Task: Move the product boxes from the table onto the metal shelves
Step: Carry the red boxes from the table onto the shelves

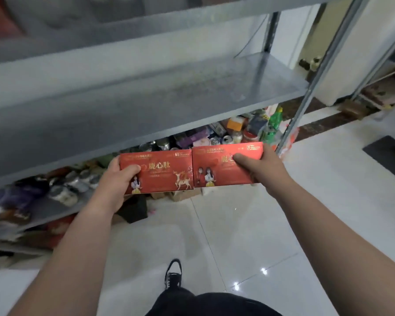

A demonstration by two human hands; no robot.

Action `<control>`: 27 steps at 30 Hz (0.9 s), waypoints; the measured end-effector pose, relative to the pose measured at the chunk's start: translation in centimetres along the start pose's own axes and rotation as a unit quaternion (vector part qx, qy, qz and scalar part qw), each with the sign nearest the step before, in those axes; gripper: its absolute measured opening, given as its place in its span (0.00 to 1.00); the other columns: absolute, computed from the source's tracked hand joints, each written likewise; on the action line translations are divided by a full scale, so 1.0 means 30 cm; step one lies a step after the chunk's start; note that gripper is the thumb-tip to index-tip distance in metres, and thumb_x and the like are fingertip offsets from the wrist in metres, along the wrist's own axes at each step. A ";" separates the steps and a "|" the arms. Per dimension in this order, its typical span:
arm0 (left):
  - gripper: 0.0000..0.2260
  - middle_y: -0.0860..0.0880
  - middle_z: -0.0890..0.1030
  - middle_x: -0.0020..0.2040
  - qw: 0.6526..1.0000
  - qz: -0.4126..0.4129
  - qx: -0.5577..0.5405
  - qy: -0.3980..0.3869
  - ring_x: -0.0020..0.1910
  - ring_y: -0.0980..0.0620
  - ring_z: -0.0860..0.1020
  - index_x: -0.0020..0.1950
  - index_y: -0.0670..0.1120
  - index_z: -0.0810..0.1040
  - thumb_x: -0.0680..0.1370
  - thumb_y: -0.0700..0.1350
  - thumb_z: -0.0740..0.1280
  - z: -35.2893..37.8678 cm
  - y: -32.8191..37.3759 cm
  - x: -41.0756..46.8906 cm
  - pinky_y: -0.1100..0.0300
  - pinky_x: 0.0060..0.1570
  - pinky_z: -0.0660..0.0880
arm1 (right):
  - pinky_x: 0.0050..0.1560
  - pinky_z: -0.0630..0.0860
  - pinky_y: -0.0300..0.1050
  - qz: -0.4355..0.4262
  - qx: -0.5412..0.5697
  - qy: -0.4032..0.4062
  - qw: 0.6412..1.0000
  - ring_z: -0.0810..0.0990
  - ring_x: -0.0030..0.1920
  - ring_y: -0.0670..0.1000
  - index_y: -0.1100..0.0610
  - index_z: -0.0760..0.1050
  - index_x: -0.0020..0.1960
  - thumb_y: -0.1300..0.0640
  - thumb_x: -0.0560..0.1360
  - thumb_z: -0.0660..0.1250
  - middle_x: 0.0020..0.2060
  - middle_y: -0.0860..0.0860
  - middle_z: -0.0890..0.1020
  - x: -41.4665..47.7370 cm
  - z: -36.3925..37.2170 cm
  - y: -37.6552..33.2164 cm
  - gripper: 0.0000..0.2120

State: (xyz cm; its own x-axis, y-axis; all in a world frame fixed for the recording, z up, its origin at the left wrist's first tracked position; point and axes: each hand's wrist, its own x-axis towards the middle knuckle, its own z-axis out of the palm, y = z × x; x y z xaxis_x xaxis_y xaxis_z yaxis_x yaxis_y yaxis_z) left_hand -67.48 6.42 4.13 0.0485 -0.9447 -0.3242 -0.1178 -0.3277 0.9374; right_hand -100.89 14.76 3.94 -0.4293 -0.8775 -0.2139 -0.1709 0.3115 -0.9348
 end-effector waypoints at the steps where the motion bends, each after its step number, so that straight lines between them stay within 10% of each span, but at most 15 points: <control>1: 0.12 0.49 0.82 0.50 1.000 0.010 -0.011 0.027 0.43 0.54 0.82 0.62 0.48 0.73 0.79 0.39 0.66 -0.044 0.016 -0.019 0.58 0.40 0.77 | 0.49 0.84 0.53 -0.018 -0.004 -0.021 1.000 0.84 0.49 0.50 0.50 0.73 0.62 0.43 0.67 0.80 0.52 0.48 0.83 0.019 0.032 -0.046 0.29; 22: 0.21 0.49 0.81 0.56 0.932 0.278 -0.094 0.211 0.50 0.48 0.83 0.65 0.61 0.72 0.77 0.40 0.65 -1.074 0.729 0.086 0.49 0.49 0.81 | 0.55 0.82 0.57 -0.289 0.028 -0.144 0.946 0.85 0.51 0.50 0.45 0.74 0.58 0.34 0.57 0.80 0.52 0.47 0.84 0.185 0.921 -1.230 0.34; 27: 0.18 0.49 0.82 0.55 0.933 0.288 -0.072 0.205 0.50 0.48 0.84 0.60 0.61 0.73 0.75 0.43 0.68 -1.196 0.820 0.228 0.47 0.51 0.82 | 0.36 0.80 0.40 -0.302 0.048 -0.144 0.941 0.83 0.48 0.47 0.44 0.66 0.70 0.45 0.69 0.79 0.53 0.44 0.79 0.239 1.074 -1.346 0.35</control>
State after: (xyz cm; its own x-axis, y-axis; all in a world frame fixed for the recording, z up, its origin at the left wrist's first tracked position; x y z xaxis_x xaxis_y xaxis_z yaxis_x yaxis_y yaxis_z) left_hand -34.44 -7.85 29.53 0.3964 -0.8723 0.2863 -0.1085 0.2652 0.9581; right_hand -68.49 -15.86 31.00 -0.0184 -0.9507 0.3096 -0.2205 -0.2982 -0.9287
